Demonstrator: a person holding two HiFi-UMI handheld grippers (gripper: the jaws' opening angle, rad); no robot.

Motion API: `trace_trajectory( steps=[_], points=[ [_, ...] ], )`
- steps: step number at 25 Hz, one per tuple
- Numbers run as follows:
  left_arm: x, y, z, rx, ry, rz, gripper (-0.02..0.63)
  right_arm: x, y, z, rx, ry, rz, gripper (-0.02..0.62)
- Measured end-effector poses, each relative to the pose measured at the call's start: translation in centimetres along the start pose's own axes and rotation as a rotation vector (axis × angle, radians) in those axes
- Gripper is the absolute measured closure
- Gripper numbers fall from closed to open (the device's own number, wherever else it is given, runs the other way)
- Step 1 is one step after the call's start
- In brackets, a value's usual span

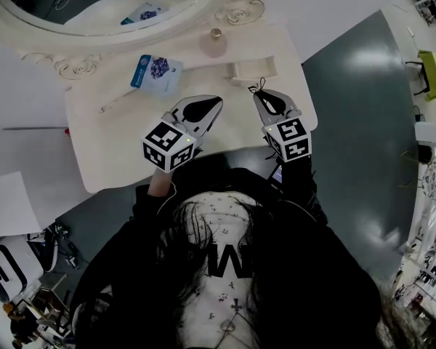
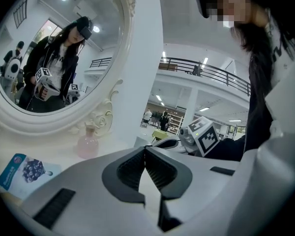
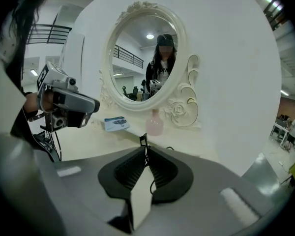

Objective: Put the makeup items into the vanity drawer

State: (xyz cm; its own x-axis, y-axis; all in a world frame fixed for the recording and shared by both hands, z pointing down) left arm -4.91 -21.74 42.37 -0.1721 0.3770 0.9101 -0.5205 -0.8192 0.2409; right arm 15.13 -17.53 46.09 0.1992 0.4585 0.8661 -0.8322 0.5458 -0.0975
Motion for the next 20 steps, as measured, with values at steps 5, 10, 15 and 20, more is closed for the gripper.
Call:
trace_trajectory(
  steps=[5, 10, 15, 20],
  points=[
    [-0.2, 1.7, 0.0, -0.010, -0.010, -0.017, 0.606, 0.2, -2.0, 2.2, -0.020, 0.070, -0.007, 0.558],
    [-0.3, 2.1, 0.4, -0.028, -0.012, -0.031, 0.606, 0.7, -4.4, 3.3, -0.071, 0.149, -0.018, 0.558],
    [-0.1, 2.3, 0.8, -0.091, -0.009, -0.056, 0.606, 0.9, -7.0, 4.5, -0.124, 0.225, -0.058, 0.558],
    [-0.2, 2.2, 1.1, -0.173, -0.019, -0.088, 0.606, 0.8, -8.4, 6.1, -0.209, 0.289, -0.117, 0.558]
  ],
)
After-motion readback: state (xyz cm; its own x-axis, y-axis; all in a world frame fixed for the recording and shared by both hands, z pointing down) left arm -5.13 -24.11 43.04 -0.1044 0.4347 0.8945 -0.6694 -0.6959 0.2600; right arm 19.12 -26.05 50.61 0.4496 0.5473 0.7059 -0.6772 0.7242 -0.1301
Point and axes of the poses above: the fingertips, and each gripper's own axes: z forward along the fingers, y to its left, x out of its underside, the point moved 8 cm from there along -z, backward along the fingers, and after that the axes turned 13 degrees about -x, right-handed, at the moved point
